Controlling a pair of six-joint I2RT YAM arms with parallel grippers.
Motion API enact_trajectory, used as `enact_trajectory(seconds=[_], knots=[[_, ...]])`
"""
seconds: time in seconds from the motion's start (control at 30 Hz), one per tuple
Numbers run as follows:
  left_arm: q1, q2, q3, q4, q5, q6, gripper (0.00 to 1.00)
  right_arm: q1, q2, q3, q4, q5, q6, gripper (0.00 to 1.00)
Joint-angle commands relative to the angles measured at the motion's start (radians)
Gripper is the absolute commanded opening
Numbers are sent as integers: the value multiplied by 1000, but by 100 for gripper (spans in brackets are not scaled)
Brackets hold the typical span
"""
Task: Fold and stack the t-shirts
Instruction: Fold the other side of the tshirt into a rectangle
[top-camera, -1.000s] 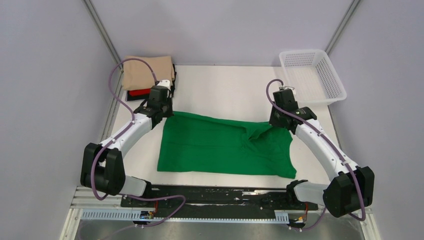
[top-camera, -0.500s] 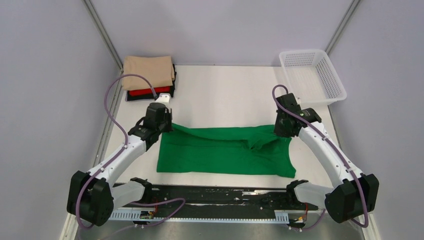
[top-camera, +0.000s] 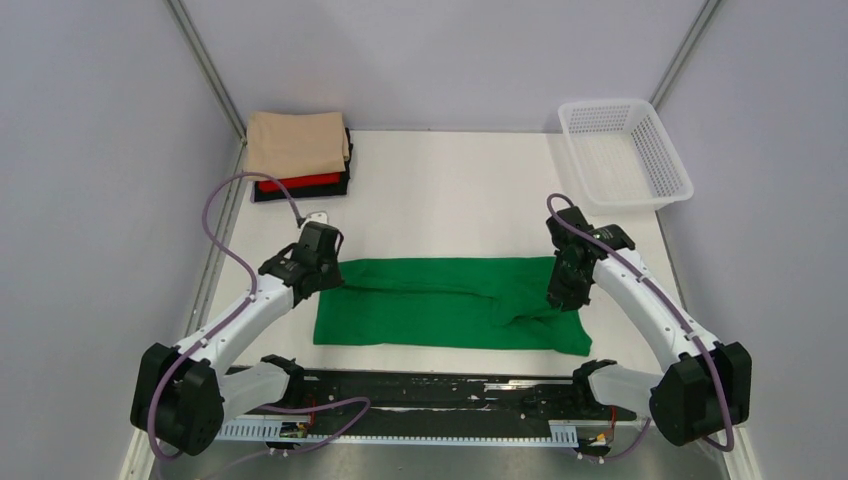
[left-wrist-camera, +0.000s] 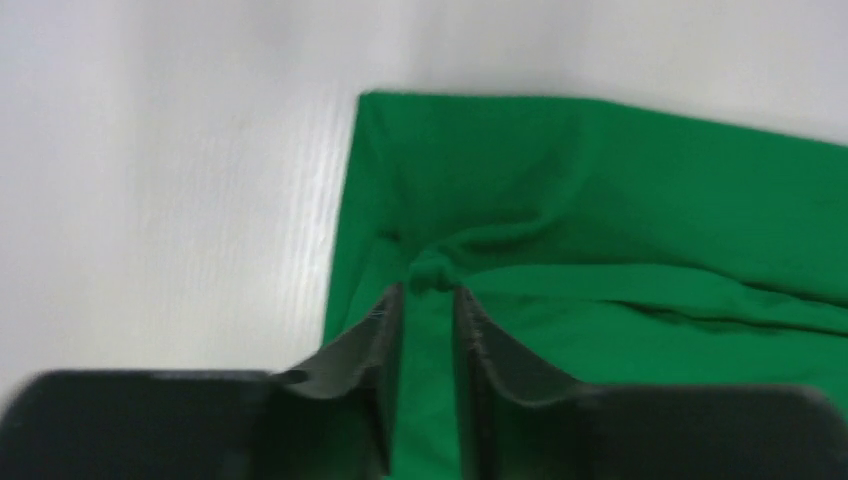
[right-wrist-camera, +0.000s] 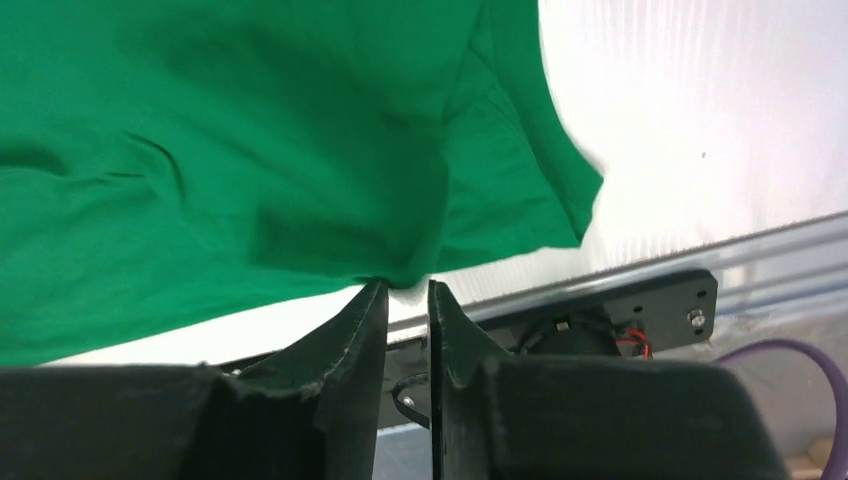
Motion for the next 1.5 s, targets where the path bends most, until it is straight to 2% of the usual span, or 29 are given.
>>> enact_trajectory(seconds=[0.0, 0.03, 0.1, 0.13, 0.17, 0.2, 0.23, 0.27, 0.33, 0.4, 0.5, 0.6, 0.7, 0.8, 1.07, 1.13, 1.27, 1.47], knots=[[-1, -15, 69, -246, -197, -220, 40, 3, -7, -51, -93, -38, 50, 22], [-1, -13, 92, -274, -259, -255, 43, 2, -18, -58, -110, -39, 54, 28], [-1, 2, 155, -352, -346, -291, 54, 2, -52, -58, -143, -21, 61, 53], [-1, 10, 179, -397, -367, -295, 70, 2, -71, -55, -144, -7, 63, 65], [-1, 25, 227, -426, -402, -301, 79, 1, -92, -48, -141, 8, 65, 78], [-1, 33, 250, -438, -415, -302, 94, 2, -104, -35, -135, 18, 65, 87], [-1, 47, 294, -441, -426, -285, 98, 1, -111, -20, -127, 23, 64, 95], [-1, 51, 311, -434, -422, -270, 99, 2, -116, -5, -111, 26, 54, 99], [-1, 61, 355, -388, -358, -202, 100, 1, -125, 16, -63, 25, 48, 100], [-1, 72, 374, -307, -209, -132, 100, 1, -136, 21, 26, -32, 22, 100], [-1, 104, 321, -85, 137, -70, 100, 1, -124, 13, 247, -215, -2, 100], [-1, 187, 279, 33, 364, -76, 100, 1, -58, -17, 440, -388, -15, 100], [-1, 247, 250, 38, 346, -95, 100, 2, 50, -38, 469, -398, -11, 100], [0, 280, 197, 41, 309, -103, 100, 1, 99, -100, 459, -344, 13, 100], [17, 304, 68, 63, 284, -122, 100, -1, 11, -316, 277, -242, 190, 100], [37, 303, 51, 59, 275, -126, 100, -1, -32, -316, 261, -247, 225, 100], [79, 289, 29, 68, 268, -122, 100, -4, -107, -287, 252, -163, 278, 100], [94, 253, 28, 74, 287, -112, 100, -5, -185, -183, 322, -180, 207, 100]])
